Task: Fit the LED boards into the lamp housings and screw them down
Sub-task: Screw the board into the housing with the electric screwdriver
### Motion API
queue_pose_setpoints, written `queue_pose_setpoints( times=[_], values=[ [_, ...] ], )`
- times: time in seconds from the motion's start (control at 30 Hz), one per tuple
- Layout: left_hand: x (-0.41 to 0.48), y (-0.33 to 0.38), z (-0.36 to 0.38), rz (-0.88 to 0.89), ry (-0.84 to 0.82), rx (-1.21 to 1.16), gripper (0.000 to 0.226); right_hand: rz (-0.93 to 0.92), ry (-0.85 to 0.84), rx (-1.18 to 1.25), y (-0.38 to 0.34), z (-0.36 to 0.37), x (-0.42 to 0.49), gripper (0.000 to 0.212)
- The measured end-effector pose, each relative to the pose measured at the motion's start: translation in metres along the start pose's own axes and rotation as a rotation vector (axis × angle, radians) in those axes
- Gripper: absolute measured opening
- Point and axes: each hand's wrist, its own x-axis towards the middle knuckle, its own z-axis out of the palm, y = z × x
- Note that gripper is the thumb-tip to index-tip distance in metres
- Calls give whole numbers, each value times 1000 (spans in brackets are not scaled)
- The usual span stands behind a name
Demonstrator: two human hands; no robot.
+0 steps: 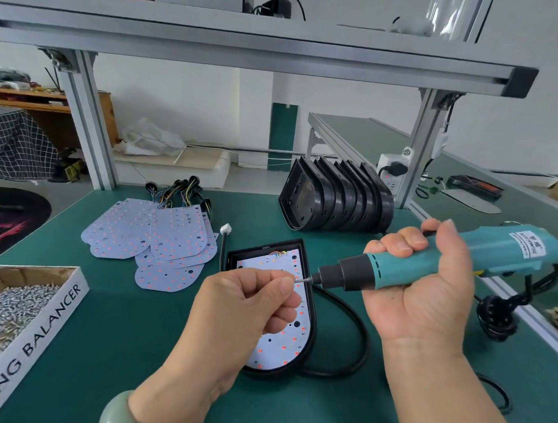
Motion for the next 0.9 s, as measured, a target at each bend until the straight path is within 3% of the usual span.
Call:
queue_pose_setpoints(
  times=[0.23, 0.63, 0.77, 0.83, 0.9],
  values=[
    [-1, -1, 1, -75, -57, -114, 12, 11, -5, 24, 3, 0, -1, 12],
    [5, -7, 4, -109, -46, -235, 13, 1, 61, 37, 7, 2, -4, 15],
    [8, -3, -2, -134, -89, -201, 39, -13, 70, 33, 6, 1, -3, 16],
    [14, -2, -12, -92, 8, -139, 51, -19, 75, 36, 5, 1, -2, 17],
    [27, -5, -28, -13, 213, 119, 50, -33, 82, 31, 3, -1, 0, 16]
  ],
)
